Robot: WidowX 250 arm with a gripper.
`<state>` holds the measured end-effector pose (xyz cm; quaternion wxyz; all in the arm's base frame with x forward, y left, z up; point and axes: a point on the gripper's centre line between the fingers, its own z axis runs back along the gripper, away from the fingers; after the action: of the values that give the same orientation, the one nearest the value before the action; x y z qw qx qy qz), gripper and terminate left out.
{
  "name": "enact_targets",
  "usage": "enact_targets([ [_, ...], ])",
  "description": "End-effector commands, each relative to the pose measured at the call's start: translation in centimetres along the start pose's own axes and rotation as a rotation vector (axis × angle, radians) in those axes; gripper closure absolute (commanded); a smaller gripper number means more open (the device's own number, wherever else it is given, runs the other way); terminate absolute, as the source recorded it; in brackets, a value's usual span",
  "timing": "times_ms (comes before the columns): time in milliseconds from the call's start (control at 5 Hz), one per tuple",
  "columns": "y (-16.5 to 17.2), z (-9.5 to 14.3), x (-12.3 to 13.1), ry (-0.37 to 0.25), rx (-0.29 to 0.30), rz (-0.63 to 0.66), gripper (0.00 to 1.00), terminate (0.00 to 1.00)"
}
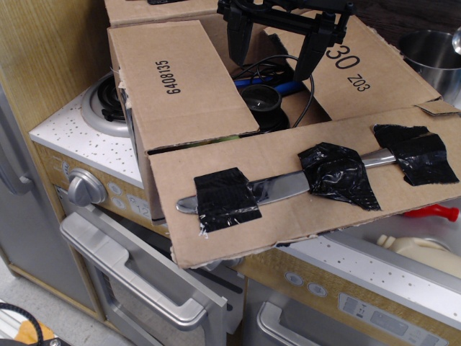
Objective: Open large4fbox flaps
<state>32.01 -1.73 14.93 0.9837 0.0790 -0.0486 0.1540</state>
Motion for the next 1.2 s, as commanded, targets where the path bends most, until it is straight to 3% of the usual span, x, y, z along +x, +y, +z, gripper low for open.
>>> enact_targets([
  [0,0.0,0.0,0.0,0.000,0.000,0.000,0.00,0.00],
  [200,-1.2,-0.4,0.6,-0.004,-0.006,0.055,0.00,0.00],
  [600,-3.5,-2.1,1.3,-0.034,-0.080,0.089,0.00,0.00],
  [800,-3.3,-3.2,1.2,-0.022,-0.057,0.082,0.00,0.00],
  [1000,-3.2,-4.1,1.2,0.017,0.006,0.057,0.00,0.00],
])
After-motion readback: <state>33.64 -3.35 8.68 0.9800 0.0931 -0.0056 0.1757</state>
